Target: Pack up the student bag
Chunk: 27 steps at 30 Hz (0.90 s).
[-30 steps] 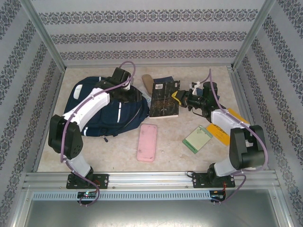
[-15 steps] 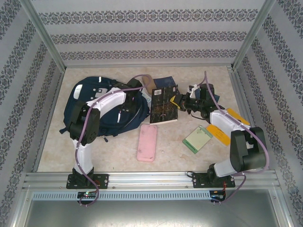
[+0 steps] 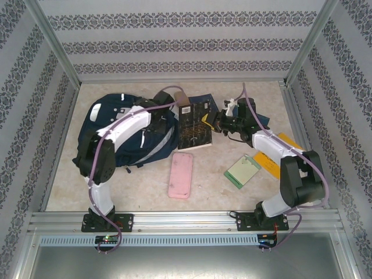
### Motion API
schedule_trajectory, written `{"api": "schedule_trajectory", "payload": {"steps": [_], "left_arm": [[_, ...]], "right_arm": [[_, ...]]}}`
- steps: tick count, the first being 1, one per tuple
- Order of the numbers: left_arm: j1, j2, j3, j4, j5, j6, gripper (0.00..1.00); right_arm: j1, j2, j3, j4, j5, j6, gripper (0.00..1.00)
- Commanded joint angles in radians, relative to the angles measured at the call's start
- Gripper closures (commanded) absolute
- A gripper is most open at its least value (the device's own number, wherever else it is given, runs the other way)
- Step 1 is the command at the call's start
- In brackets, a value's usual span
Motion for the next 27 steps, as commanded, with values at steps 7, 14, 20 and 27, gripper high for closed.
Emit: {"api": "schedule_trajectory", "payload": {"steps": [7, 14, 20, 27], "left_arm": [[0.164, -0.251, 0.08, 0.035, 0.319, 0.104, 1.0], [0.329, -0.347, 0.07, 0.109, 0.642, 0.109, 1.0], [0.457, -0.39, 0.037, 0.196, 0.864, 0.043, 1.0], [0.489, -0.379, 0.018, 0.231, 0.951, -0.004, 1.0]], "right_arm": [[0.115, 0.138, 0.159, 0.165, 0.039, 0.069, 1.0], [0.211, 0.285, 0.252, 0.293, 0.123, 0.153, 1.0], [0.306, 0.415, 0.352, 0.405, 0.211, 0.226, 1.0], [0.409, 0.621, 0.566, 0.474, 0.283, 0.331, 1.0]]}}
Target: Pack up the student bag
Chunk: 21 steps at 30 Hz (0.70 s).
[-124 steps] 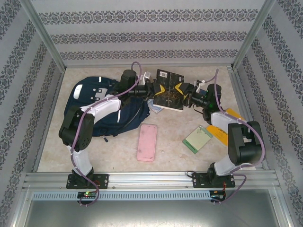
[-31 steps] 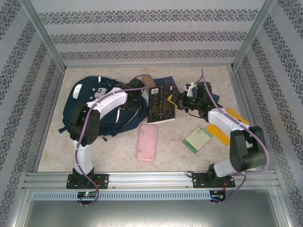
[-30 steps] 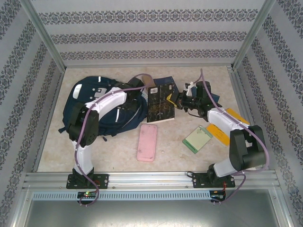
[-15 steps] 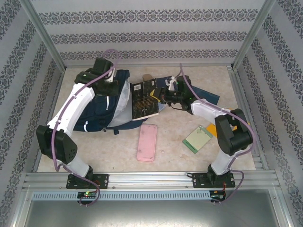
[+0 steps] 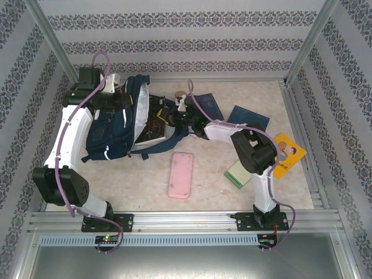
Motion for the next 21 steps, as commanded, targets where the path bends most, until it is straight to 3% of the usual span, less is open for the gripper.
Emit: {"api": "schedule_trajectory", "payload": {"steps": [1, 7, 15, 16, 21], "left_arm": [[0.0, -0.037, 0.011, 0.153, 0.139, -0.033, 1.0], [0.0, -0.042, -0.011, 0.207, 0.152, -0.093, 1.0], [0.0, -0.055, -0.054, 0.265, 0.166, -0.144, 1.0], [0.0, -0.058, -0.056, 0.266, 0.161, -0.144, 1.0], [0.0, -0.062, -0.057, 0.209, 0.08, -0.09, 1.0]], "right_arm": [[0.053, 0.074, 0.142, 0.128, 0.049, 0.073, 1.0], [0.125, 0.235, 0.329, 0.1, 0.145, 0.125, 1.0], [0.195, 0.43, 0.603, -0.06, 0.184, 0.122, 1.0], [0.198, 0.446, 0.633, -0.101, 0.182, 0.115, 0.96], [0.198, 0.438, 0.641, -0.189, 0.157, 0.063, 0.52]]}}
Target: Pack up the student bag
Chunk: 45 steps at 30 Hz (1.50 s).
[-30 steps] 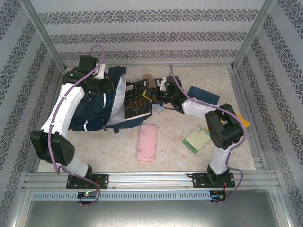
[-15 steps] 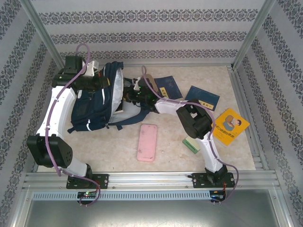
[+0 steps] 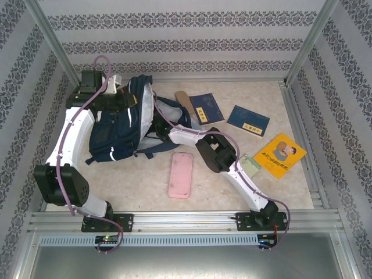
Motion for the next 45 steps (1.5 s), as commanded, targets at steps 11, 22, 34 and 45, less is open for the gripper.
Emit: {"api": "schedule_trajectory", "payload": {"steps": [11, 22, 34, 45], "left_arm": [[0.004, -0.052, -0.011, -0.047, -0.246, 0.16, 1.0], [0.002, -0.024, -0.072, -0.06, -0.281, 0.198, 1.0], [-0.013, -0.056, -0.159, -0.008, -0.234, 0.107, 0.51], [-0.111, -0.142, -0.213, 0.017, -0.241, 0.01, 0.45]], "right_arm": [[-0.076, -0.352, -0.276, -0.107, -0.012, -0.22, 0.35], [-0.179, -0.747, -0.76, -0.264, 0.095, -0.464, 0.37], [-0.431, -0.803, -0.791, -0.538, 0.28, -0.748, 0.72], [-0.515, -0.413, -0.305, -0.875, 0.312, -0.857, 0.88]]}}
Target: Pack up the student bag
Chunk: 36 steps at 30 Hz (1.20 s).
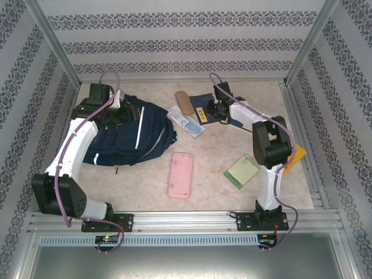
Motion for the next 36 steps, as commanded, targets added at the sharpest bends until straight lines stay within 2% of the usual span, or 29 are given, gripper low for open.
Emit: {"api": "schedule_trajectory", "payload": {"steps": [1, 5, 8, 13, 18, 24, 28, 29, 33, 36], "left_arm": [[-0.047, -0.031, -0.031, 0.041, 0.005, -0.059, 0.45], [-0.093, -0.027, -0.038, 0.054, -0.014, -0.076, 0.45], [-0.124, -0.003, -0.027, 0.061, -0.022, -0.088, 0.45], [-0.179, 0.06, 0.012, 0.074, -0.034, -0.114, 0.45], [-0.243, 0.145, 0.039, 0.126, -0.035, -0.152, 0.45], [-0.348, 0.294, 0.09, 0.195, -0.022, -0.209, 0.45], [-0.414, 0.417, 0.165, 0.227, -0.004, -0.24, 0.46], [-0.426, 0.443, 0.183, 0.235, -0.002, -0.248, 0.45], [-0.468, 0.561, 0.271, 0.264, 0.005, -0.284, 0.47], [-0.488, 0.65, 0.33, 0.287, 0.014, -0.312, 0.49]], "right_arm": [[-0.002, 0.119, 0.174, -0.206, 0.046, -0.084, 0.89], [0.008, 0.228, 0.321, -0.322, 0.056, -0.115, 0.9], [0.018, 0.244, 0.333, -0.366, 0.067, -0.112, 0.91], [0.031, 0.178, 0.177, -0.356, 0.031, -0.071, 0.91], [0.062, 0.042, -0.044, -0.302, 0.018, -0.02, 0.91], [0.104, -0.111, -0.299, -0.227, 0.017, 0.053, 0.91], [0.11, -0.196, -0.404, -0.186, 0.02, 0.067, 0.91], [0.109, -0.224, -0.42, -0.178, 0.03, 0.07, 0.89], [0.086, -0.381, -0.491, -0.096, 0.039, 0.057, 0.6], [0.051, -0.454, -0.5, -0.083, 0.053, 0.022, 0.45]]}}
